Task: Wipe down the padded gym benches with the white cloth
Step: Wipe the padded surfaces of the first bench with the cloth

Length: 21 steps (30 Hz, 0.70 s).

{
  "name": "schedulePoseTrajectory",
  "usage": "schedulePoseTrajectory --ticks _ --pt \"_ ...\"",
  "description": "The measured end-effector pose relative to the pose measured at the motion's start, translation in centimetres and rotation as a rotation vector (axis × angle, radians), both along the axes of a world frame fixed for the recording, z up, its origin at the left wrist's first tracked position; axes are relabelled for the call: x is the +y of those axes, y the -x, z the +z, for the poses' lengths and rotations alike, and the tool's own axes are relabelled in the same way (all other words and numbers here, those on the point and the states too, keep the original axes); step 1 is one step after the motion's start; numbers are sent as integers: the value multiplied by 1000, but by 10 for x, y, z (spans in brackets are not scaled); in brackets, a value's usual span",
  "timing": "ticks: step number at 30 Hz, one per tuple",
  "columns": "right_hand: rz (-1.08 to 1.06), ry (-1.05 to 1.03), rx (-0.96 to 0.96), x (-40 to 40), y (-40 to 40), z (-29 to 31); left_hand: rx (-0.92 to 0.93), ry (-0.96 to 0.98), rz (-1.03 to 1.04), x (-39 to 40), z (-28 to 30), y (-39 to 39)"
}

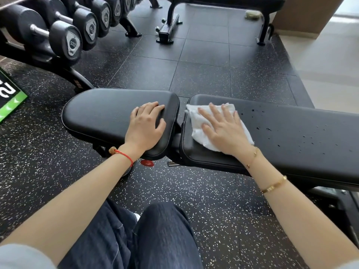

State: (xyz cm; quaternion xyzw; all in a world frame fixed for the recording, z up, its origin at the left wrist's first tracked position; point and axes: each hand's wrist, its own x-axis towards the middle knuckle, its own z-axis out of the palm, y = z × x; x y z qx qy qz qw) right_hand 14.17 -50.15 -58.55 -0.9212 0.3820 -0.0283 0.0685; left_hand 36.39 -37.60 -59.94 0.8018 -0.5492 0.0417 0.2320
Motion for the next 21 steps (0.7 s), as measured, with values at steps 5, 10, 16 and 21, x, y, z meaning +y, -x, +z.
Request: schedulePoseTrajectory --ticks 5,10,16,21 --pt "-221 -35 56 -22 -24 8 -8 -8 12 0 1 3" --pt "-50 -1 -12 26 -14 4 0 -3 -2 1 0 1" --pt "-156 19 22 8 43 1 4 -23 -13 2 0 1" --pt "-303 -21 33 -18 4 11 -3 -23 4 1 2 5"
